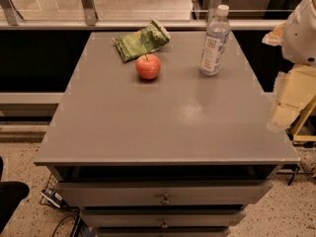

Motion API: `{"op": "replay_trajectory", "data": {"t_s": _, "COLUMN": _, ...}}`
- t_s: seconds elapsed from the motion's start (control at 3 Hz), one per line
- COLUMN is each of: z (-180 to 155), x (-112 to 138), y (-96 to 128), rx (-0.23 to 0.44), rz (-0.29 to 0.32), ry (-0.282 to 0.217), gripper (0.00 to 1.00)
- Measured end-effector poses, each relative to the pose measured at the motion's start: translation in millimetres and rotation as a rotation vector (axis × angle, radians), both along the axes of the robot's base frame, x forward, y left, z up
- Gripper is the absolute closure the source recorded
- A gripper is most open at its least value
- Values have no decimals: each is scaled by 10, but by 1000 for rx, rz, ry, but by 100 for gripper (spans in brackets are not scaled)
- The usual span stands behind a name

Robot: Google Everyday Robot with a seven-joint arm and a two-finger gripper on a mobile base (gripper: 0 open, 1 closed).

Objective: Pick blue plastic bottle

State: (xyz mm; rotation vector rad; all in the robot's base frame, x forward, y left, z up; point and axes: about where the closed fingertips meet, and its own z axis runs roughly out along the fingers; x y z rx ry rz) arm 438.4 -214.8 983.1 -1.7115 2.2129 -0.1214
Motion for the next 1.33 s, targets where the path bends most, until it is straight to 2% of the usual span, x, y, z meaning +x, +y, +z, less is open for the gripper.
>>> {"op": "replay_trajectory", "data": {"t_s": 0.33, "z": 1, "x": 0, "y": 0, "rx": 0, "rz": 0, "ry": 0, "gripper": 0}}
{"op": "replay_trajectory", "data": {"t_s": 0.67, "z": -8, "x": 82, "y": -35, "rx": 26, "rz": -41, "ry": -57, "gripper": 0}}
{"op": "replay_trajectory", "data": {"t_s": 1.0, "z": -226, "x": 267, "y": -295, "rx": 135, "rz": -167, "ry": -127, "gripper": 0}}
{"op": "replay_trajectory", "data": {"t_s": 1.33, "z": -364, "x": 657, "y": -508, "rx": 307, "rz": -261, "ry": -219, "gripper": 0}}
